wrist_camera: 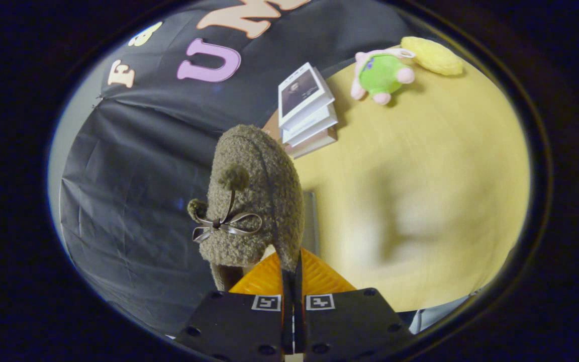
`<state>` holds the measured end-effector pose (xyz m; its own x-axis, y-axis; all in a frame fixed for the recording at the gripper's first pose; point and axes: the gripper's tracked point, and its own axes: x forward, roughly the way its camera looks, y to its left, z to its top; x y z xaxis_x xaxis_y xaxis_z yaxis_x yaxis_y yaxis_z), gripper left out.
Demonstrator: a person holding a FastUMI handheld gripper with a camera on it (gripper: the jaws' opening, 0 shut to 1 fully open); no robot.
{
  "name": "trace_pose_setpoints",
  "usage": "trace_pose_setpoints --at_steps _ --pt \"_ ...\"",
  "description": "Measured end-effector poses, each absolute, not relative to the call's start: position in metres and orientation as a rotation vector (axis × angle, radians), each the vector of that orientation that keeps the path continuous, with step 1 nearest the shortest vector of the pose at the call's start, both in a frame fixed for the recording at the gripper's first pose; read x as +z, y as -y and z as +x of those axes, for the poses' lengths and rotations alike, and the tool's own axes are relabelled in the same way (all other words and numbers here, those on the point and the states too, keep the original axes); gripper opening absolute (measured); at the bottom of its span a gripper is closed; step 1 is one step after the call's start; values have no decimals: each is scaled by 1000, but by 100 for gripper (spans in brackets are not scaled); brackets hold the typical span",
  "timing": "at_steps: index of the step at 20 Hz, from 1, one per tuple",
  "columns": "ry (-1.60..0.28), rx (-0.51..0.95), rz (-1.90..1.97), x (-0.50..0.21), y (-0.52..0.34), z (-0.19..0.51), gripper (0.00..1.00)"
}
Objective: Open the storage box then place both shoes into the box .Put the left shoe in first, then the right shoe, with the right side of both shoes facing outward in a uniform manner.
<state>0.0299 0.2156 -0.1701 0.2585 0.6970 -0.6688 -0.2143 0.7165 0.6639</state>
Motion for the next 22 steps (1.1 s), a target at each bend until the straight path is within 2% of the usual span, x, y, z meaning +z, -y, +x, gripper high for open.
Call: trace_pose_setpoints --at_steps 5,10,17,20,22 --pt "-1123 678 465 -166 -274 26 4" --pt "-1182 683 462 -186 -329 5 4" --pt "-1279 617 250 -243 -362 -29 4" --pt "-1266 553 202 -250 -365 -27 5" --pt "-1250 520 184 -250 -366 -26 8"
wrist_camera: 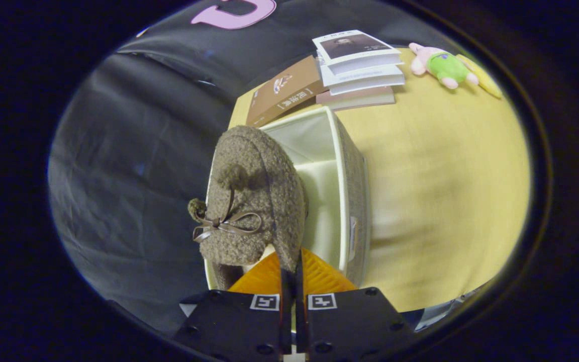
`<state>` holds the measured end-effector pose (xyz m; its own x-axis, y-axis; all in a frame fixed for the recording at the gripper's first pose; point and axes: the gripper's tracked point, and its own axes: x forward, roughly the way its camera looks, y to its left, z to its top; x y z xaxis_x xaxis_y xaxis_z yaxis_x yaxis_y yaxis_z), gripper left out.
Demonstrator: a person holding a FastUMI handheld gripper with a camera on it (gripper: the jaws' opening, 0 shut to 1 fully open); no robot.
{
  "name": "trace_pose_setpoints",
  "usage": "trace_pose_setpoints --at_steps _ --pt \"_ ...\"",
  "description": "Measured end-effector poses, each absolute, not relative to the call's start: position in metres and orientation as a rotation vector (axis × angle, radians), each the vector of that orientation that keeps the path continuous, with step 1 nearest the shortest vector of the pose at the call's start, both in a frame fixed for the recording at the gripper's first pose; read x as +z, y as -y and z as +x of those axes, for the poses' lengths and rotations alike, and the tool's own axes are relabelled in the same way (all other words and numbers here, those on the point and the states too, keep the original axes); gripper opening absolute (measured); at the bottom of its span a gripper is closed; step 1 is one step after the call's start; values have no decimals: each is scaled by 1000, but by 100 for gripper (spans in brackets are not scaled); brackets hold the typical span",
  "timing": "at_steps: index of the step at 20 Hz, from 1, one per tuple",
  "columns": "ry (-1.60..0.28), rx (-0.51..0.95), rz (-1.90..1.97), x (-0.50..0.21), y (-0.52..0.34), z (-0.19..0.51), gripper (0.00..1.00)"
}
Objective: Open the storage box then place both shoes into the box .Put the left shoe in first, then the right shoe, with the right side of both shoes facing outward in a uniform manner.
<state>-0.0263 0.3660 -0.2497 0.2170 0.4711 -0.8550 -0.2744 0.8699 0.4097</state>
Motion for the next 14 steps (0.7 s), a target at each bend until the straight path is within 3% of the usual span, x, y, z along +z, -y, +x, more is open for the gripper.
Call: trace_pose_setpoints --at_steps 1,4,9,14 --pt "-1245 522 196 -247 -370 -27 10" --pt "-1229 530 247 -238 -379 -28 33" --pt "-1129 547 262 -212 -380 -21 98" --pt "-949 486 193 -186 -343 -1 100"
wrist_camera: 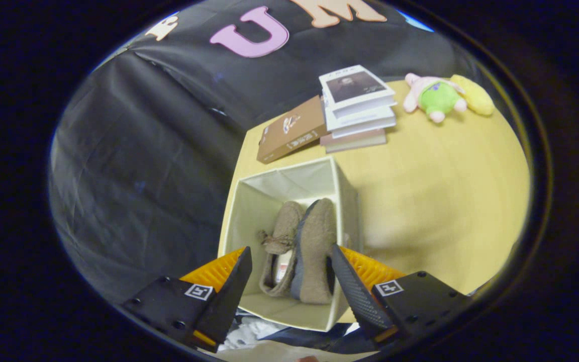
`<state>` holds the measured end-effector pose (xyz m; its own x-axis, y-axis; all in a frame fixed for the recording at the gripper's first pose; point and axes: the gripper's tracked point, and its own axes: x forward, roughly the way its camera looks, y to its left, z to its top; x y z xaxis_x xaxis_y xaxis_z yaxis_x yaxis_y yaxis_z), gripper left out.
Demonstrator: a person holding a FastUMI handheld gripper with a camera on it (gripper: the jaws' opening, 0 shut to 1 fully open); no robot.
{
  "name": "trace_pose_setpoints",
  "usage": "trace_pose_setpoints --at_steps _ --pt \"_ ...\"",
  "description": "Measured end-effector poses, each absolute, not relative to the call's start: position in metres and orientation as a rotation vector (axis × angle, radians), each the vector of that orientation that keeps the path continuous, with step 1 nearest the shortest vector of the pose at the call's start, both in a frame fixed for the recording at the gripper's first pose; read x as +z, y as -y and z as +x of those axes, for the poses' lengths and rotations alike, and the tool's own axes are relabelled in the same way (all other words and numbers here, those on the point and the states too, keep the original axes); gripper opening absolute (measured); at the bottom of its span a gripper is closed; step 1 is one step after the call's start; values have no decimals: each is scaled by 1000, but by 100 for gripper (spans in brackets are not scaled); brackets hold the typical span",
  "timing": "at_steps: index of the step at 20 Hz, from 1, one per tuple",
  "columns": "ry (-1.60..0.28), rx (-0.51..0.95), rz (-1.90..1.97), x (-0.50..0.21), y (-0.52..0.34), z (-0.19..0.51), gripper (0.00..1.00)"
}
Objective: Open the storage box then place both shoes into the box .Put the left shoe in first, then the right shoe, with the right side of both shoes facing outward in a uniform manner.
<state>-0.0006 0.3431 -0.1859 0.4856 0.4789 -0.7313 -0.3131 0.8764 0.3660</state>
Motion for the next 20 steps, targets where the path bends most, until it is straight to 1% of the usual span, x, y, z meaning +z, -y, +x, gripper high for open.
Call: trace_pose_setpoints --at_steps 3,7,10,14,17,20 --pt "-772 408 147 -161 -294 14 100" --pt "-559 198 50 -127 -212 34 100" --pt "-391 102 35 -88 -168 37 100" --pt "-241 55 -14 -55 -138 37 100" --pt "-140 80 -52 -20 -134 29 100" --pt "-85 94 -73 -3 -127 30 100"
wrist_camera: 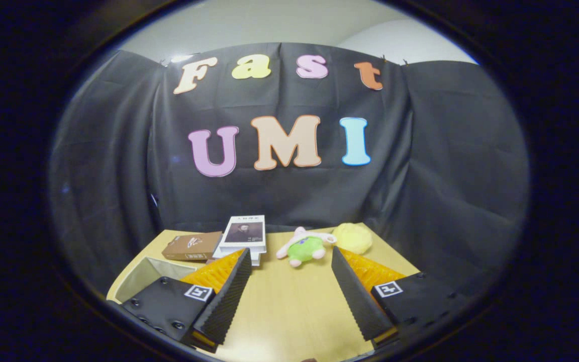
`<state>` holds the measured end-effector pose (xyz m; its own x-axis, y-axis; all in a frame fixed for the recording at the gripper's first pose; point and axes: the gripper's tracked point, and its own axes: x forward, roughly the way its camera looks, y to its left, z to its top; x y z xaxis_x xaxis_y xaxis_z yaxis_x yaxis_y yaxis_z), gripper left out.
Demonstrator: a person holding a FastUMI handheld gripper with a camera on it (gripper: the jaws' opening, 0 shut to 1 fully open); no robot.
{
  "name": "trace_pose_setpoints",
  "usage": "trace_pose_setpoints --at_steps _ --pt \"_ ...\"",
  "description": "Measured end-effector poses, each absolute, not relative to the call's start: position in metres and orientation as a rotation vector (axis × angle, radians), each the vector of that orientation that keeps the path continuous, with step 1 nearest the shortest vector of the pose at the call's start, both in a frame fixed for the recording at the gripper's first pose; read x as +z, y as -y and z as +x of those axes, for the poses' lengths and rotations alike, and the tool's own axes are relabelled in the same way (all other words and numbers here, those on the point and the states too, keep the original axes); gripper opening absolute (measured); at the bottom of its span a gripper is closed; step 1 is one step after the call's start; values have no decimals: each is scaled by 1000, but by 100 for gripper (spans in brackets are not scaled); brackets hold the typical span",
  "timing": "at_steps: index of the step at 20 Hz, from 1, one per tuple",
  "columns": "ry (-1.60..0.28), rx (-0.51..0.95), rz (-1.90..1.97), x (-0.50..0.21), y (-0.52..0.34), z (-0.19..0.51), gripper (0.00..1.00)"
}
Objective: Open the storage box then place both shoes into the box .Put the left shoe in first, then the right shoe, with the right side of both shoes facing outward in a uniform manner.
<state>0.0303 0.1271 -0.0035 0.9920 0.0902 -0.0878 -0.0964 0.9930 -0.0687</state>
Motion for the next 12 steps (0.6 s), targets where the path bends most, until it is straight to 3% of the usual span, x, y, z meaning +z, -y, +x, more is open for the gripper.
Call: trace_pose_setpoints --at_steps 12 --pt "-17 207 -31 29 -87 41 100"
